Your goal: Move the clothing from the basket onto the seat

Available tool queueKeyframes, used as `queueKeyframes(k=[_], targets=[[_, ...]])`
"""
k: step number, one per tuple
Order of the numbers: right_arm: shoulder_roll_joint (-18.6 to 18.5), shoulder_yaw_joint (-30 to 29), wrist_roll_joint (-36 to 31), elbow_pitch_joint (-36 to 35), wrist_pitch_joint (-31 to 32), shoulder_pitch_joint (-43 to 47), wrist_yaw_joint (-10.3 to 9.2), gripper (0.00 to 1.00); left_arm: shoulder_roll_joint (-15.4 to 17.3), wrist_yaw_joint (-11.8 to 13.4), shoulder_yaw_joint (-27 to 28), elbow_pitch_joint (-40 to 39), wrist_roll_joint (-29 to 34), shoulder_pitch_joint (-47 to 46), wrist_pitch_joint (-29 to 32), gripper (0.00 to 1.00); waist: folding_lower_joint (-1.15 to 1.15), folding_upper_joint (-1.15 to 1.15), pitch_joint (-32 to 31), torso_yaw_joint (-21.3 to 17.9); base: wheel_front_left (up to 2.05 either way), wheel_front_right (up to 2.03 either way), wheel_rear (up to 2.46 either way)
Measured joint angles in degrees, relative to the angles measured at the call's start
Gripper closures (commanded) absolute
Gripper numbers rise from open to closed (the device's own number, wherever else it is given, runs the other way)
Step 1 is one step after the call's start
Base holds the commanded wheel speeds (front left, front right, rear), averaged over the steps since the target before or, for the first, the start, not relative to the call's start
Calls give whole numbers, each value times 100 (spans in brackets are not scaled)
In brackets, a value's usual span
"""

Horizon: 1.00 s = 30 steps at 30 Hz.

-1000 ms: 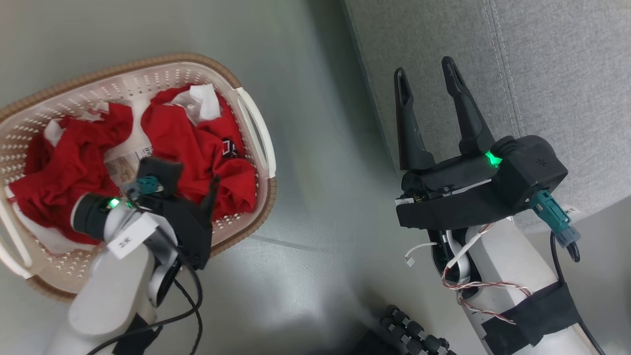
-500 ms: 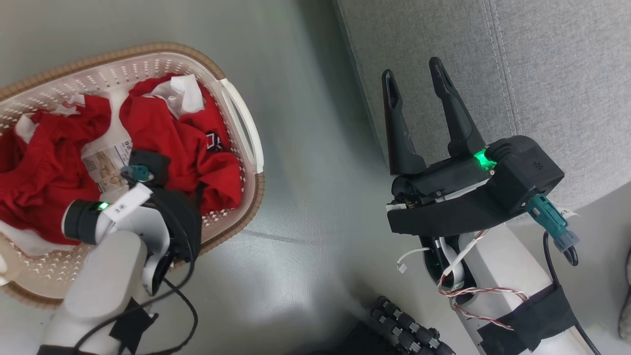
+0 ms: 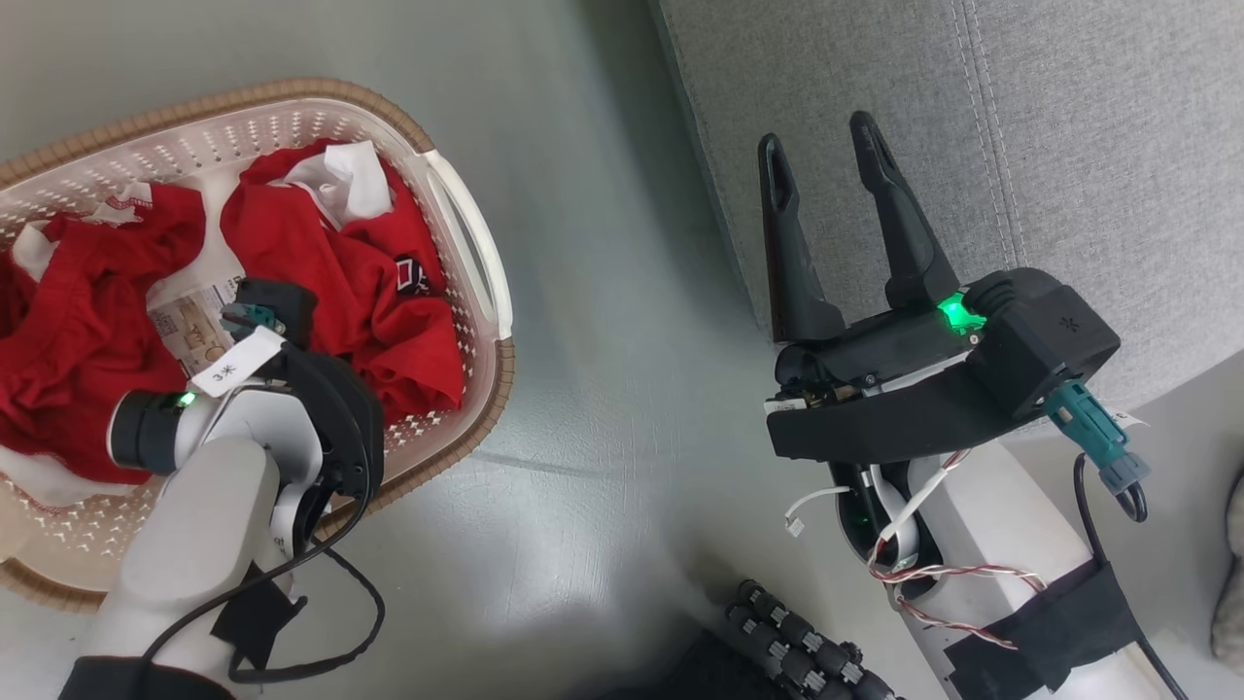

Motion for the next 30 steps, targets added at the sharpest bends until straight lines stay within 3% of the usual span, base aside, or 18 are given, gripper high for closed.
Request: queueKeyframes(k=[14,30], targets=[[3,-232,-153,180,0,13,0,0,-98,-223,-12,203,-77,-77,-421,100,0,-1,-237,226,0,0,0],[1,-605,-716,539,0,210,0,0,-119,-506,31,-220,-288,87,-1537,100,0,-1,-845,839,0,0,0]])
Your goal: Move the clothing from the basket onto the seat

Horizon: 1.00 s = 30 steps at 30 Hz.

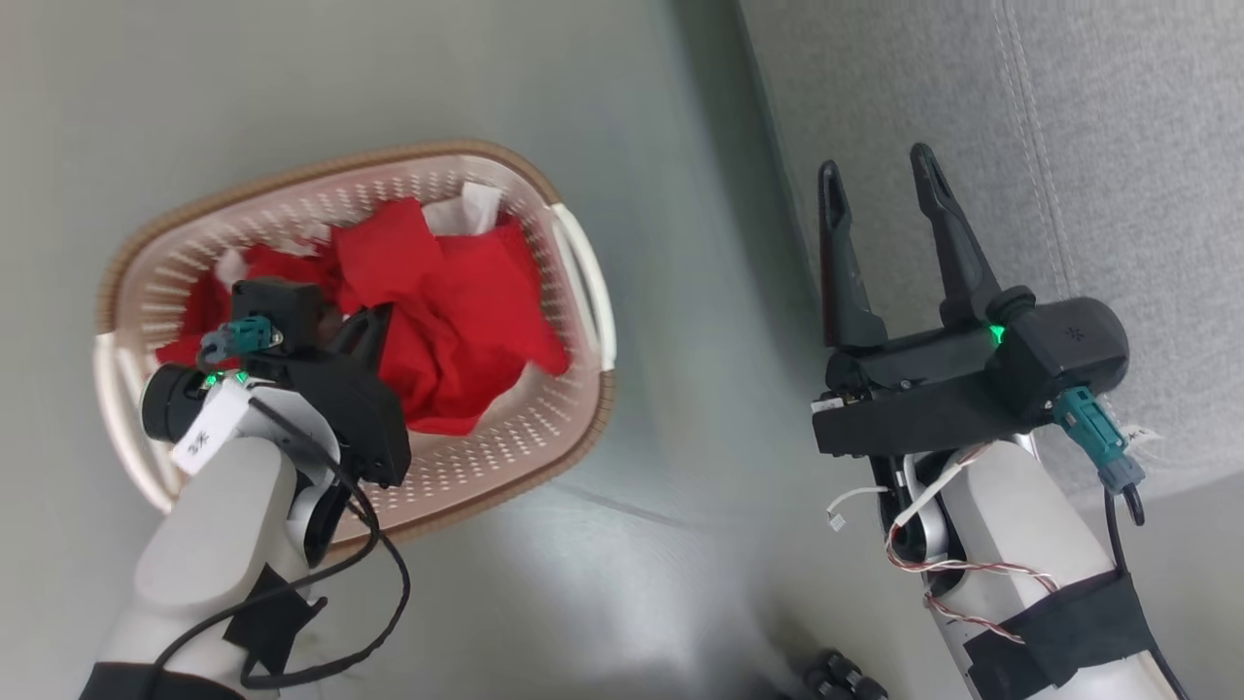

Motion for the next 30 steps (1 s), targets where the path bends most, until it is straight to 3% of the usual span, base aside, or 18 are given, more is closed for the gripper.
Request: queueKeyframes(k=[16,30], targets=[[-138,-85,-271,424,0,215,0,0,-183,-8,270,-733,-386,618,-1218,100,-1,0,-1000,698,0,0,0],[-303,-92,-255,714,0,698,82,0,-154,-4,379,-1629,-337,1181,-1412,100,-1,0,-1911,1185,0,0,0]])
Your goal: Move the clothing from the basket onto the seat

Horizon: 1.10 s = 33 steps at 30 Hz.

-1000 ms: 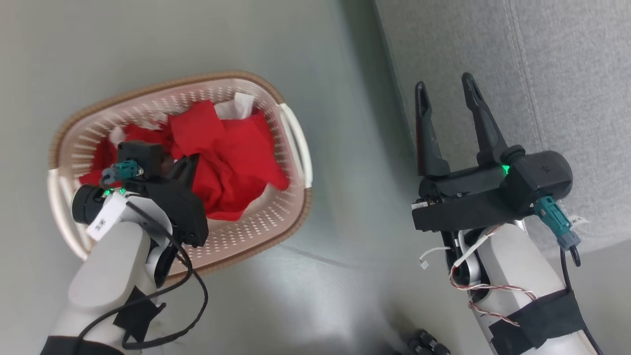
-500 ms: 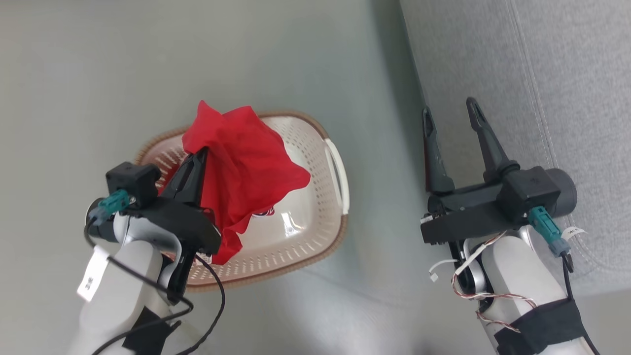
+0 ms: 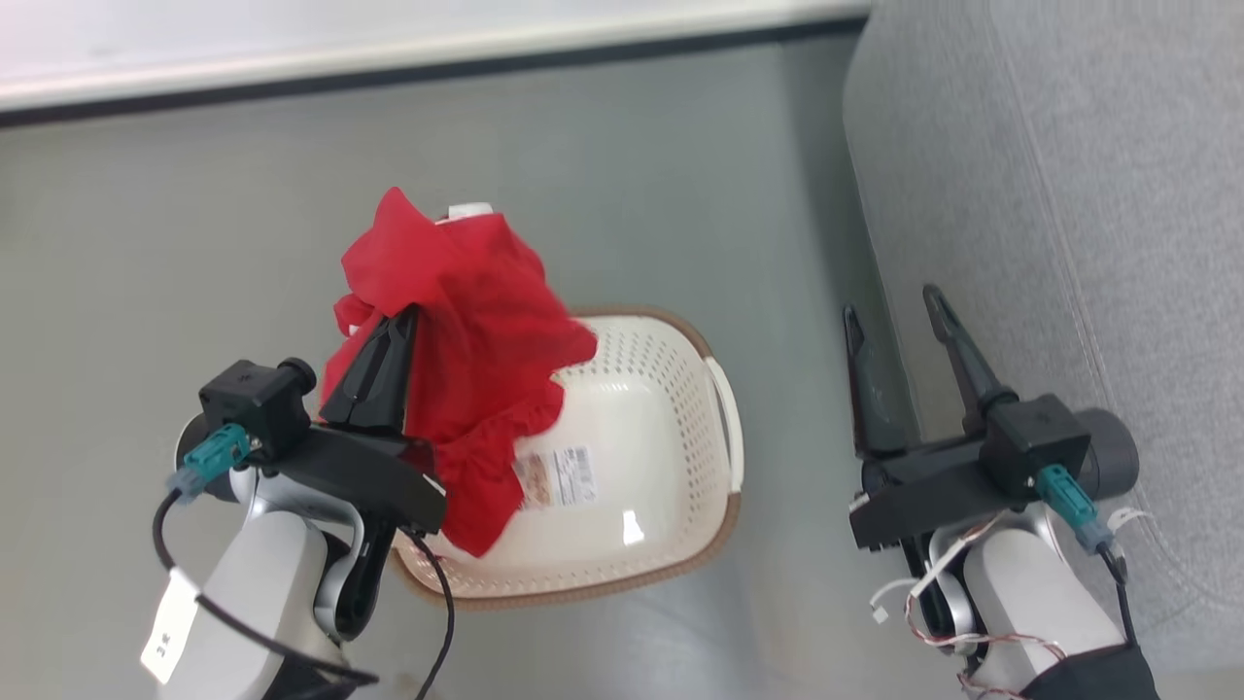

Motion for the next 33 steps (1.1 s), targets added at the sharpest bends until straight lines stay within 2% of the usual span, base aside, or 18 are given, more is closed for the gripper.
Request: queueKeyframes(k=[17,27,33], targets=[[-57,78,110,186,0,549,214,0,154,155,-20,-1568,327,749,-32,100,0,0,-1141,362,0,0,0],[-56,153,223,194,0,817,287,0,129,209,-320,-2620,537,1238,-29,100,1,0,-1637,284,0,0,0],[-58,179,264,176,1,1004,328,0,112,266,-495,-2996,563,1462,92,100,1,0,-1810,177,0,0,0]])
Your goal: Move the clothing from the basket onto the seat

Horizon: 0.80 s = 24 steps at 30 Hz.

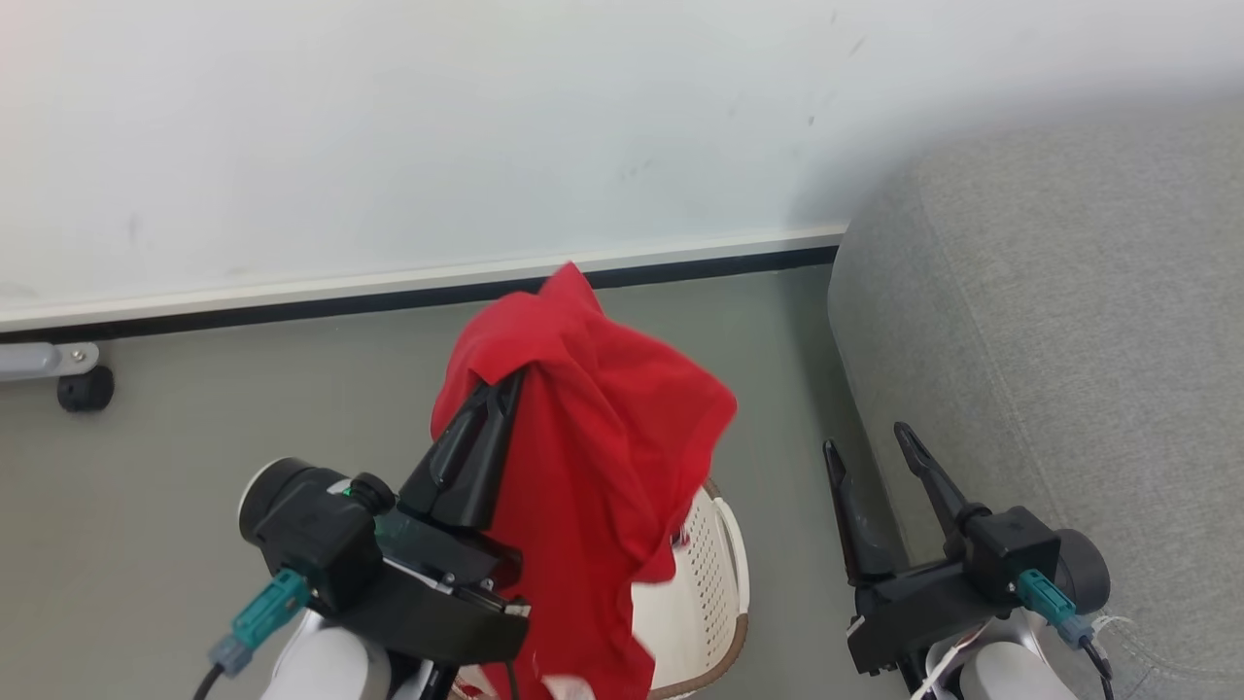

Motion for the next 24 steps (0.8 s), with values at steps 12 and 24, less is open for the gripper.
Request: queueKeyframes(k=[12,24], targets=[[-22,-15,41,-112,0,233,-1,0,9,162,-136,-497,42,222,337,100,0,1,-198,-80,0,0,0],[-26,-5,75,-185,8,299,0,0,19,299,-138,-695,42,264,592,100,1,1,-225,-69,0,0,0]])
